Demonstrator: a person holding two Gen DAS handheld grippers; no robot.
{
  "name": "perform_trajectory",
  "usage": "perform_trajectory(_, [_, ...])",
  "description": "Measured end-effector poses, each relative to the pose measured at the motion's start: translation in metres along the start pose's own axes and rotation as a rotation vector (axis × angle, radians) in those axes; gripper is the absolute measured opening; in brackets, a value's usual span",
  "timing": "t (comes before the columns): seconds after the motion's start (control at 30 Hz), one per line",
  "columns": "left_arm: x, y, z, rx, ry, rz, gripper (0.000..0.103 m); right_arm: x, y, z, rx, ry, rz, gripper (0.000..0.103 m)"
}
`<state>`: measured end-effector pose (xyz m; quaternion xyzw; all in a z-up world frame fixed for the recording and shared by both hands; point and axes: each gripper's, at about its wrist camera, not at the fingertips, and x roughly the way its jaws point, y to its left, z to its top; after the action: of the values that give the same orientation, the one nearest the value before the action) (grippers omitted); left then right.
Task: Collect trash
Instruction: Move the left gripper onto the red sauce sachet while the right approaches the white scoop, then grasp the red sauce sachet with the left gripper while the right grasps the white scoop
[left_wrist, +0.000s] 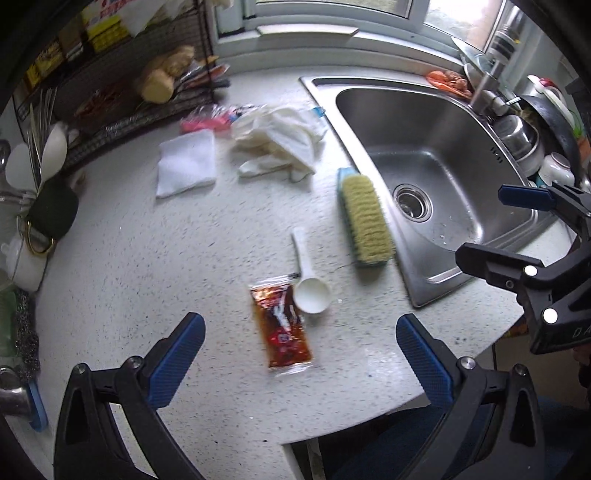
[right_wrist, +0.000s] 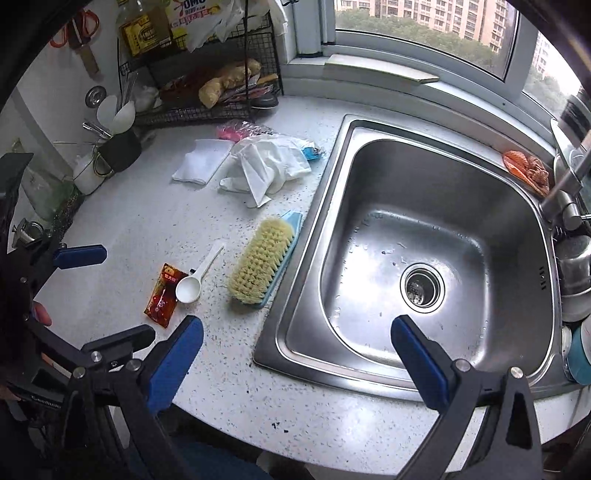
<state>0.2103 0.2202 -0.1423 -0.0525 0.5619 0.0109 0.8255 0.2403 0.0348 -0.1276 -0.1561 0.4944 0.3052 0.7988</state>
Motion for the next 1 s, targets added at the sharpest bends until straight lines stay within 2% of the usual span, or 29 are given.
perform_trajectory(0.07, [0.011, 0.011, 0.000, -0.012, 0.022, -0.011, 0.103, 0.009, 0.003, 0.006, -0.003, 0.016, 0.004, 0.102])
perform_trajectory(0.37, [0.052, 0.031, 0.001, -0.030, 0.102, -0.001, 0.090, 0.039, 0.008, 0.020, 0.011, 0.083, -0.006, 0.102])
perform_trajectory(0.4, [0.055, 0.032, 0.000, -0.029, 0.108, -0.003, 0.087, 0.039, 0.008, 0.020, 0.013, 0.090, -0.007, 0.102])
perform_trajectory(0.57, [0.060, 0.034, -0.007, -0.030, 0.128, -0.010, 0.085, 0.043, 0.016, 0.024, -0.009, 0.109, -0.008, 0.102])
perform_trajectory(0.63, [0.067, 0.037, -0.013, -0.036, 0.145, -0.012, 0.078, 0.045, 0.019, 0.025, -0.012, 0.115, -0.004, 0.102])
perform_trajectory(0.73, [0.068, 0.034, -0.020, -0.017, 0.139, 0.017, 0.077, 0.048, 0.024, 0.024, -0.012, 0.123, 0.006, 0.102])
perform_trajectory(0.77, [0.068, 0.033, -0.021, -0.013, 0.138, 0.029, 0.074, 0.048, 0.026, 0.023, -0.014, 0.127, 0.008, 0.102])
perform_trajectory(0.83, [0.065, 0.031, -0.023, -0.005, 0.124, 0.031, 0.059, 0.049, 0.028, 0.021, -0.018, 0.133, 0.010, 0.102])
perform_trajectory(0.87, [0.062, 0.030, -0.024, -0.004, 0.117, 0.023, 0.038, 0.051, 0.027, 0.020, -0.019, 0.136, 0.011, 0.102])
perform_trajectory(0.9, [0.060, 0.031, -0.023, -0.014, 0.119, 0.014, 0.022, 0.051, 0.028, 0.019, -0.020, 0.138, 0.011, 0.102])
perform_trajectory(0.93, [0.060, 0.033, -0.023, -0.036, 0.127, -0.002, 0.020, 0.051, 0.030, 0.018, -0.020, 0.139, 0.013, 0.102])
perform_trajectory(0.97, [0.058, 0.036, -0.023, -0.047, 0.126, -0.019, 0.013, 0.050, 0.031, 0.017, -0.019, 0.138, 0.017, 0.102])
perform_trajectory(1.0, [0.058, 0.037, -0.023, -0.054, 0.118, -0.030, 0.010, 0.050, 0.032, 0.017, -0.019, 0.138, 0.021, 0.102])
